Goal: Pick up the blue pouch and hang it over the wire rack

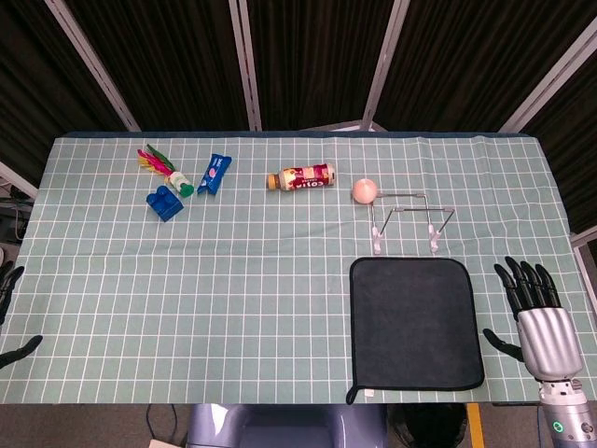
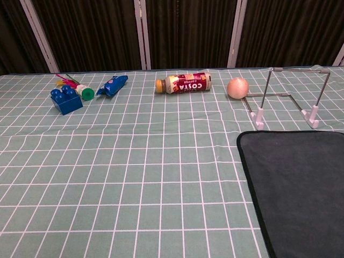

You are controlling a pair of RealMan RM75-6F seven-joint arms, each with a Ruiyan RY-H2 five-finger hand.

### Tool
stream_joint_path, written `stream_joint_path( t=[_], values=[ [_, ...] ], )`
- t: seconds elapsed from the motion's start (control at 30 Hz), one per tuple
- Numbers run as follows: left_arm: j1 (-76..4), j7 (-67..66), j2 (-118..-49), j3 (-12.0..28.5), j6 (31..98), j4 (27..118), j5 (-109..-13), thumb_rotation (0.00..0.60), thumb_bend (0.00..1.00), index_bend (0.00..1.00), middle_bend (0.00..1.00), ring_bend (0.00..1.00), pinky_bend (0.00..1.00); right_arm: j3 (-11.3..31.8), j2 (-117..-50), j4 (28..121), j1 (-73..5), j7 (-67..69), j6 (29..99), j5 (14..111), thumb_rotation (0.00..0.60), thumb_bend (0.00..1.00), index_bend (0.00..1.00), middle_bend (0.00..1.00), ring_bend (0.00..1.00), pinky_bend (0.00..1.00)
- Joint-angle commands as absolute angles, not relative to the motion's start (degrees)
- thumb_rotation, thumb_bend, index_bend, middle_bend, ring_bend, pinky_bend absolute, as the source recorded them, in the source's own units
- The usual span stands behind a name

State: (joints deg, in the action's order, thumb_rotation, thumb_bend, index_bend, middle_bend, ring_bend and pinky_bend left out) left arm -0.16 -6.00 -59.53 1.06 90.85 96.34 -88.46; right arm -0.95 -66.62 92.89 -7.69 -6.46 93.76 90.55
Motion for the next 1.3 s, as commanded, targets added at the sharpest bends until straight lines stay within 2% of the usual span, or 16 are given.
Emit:
stream_joint_path(
  t=[0.03,0.13,0.2,0.27,0.43,0.53,0.63,0.87,1.3],
  values=[
    [-0.13,-5.83,-59.39,1.0,90.72,96.32,-88.38,0.6,0.0,0.0,0.0,0.0,0.0,-0.89,-66.52,93.45,-7.47,-7.05,92.91,90.29,0.6,0.0,0.01,0.0,0.0,0.0],
    [-0.13,-5.3,-59.05,0.91,90.41,96.44,-88.23,0.6,0.0,0.0,0.0,0.0,0.0,-1.55,-66.04,94.81,-7.37,-7.55,91.16,90.3,0.6,0.0,0.02,0.0,0.0,0.0],
    [-0.15,-4.75,-58.7,1.02,90.59,96.78,-88.39,0.6,0.0,0.0,0.0,0.0,0.0,-3.72,-65.14,96.66,-7.56,-7.76,87.89,91.19,0.6,0.0,0.01,0.0,0.0,0.0],
    [-0.17,-4.71,-58.6,0.96,90.57,96.8,-88.58,0.6,0.0,0.0,0.0,0.0,0.0,-4.62,-65.01,97.12,-7.49,-8.5,86.65,91.7,0.6,0.0,0.07,0.0,0.0,0.0],
    [-0.57,-5.5,-58.73,0.9,89.45,96.95,-88.13,0.6,0.0,0.0,0.0,0.0,0.0,-9.97,-67.68,94.58,-7.29,-12.76,80.34,95.66,0.6,0.0,0.23,0.0,0.0,0.0],
    [-0.69,-6.65,-59.13,0.91,89.25,97.12,-88.05,0.6,0.0,0.0,0.0,0.0,0.0,-11.22,-69.99,92.61,-7.06,-14.07,78.37,96.91,0.6,0.06,0.33,0.0,0.0,0.0],
    [-0.9,-7.57,-59.65,0.78,89.08,97.24,-88.54,0.6,0.0,0.0,0.0,0.0,0.0,-11.16,-72.17,90.87,-6.89,-14.6,77.36,97.06,0.6,0.12,0.38,0.0,0.0,0.0],
    [-1.03,-8.93,-60.44,0.75,89.04,97.18,-88.73,0.6,0.0,0.0,0.0,0.0,0.0,-10.28,-76.95,87.17,-6.07,-17.29,76.99,97.2,0.6,0.18,0.43,0.0,0.0,0.0],
    [-1.1,-10.08,-60.89,0.49,88.63,97.41,-88.68,0.6,0.0,0.0,0.0,0.0,0.0,-11.22,-80.64,82.28,-4.42,-20.19,77.89,99.5,0.6,0.19,0.43,0.0,0.0,0.0]
  ],
)
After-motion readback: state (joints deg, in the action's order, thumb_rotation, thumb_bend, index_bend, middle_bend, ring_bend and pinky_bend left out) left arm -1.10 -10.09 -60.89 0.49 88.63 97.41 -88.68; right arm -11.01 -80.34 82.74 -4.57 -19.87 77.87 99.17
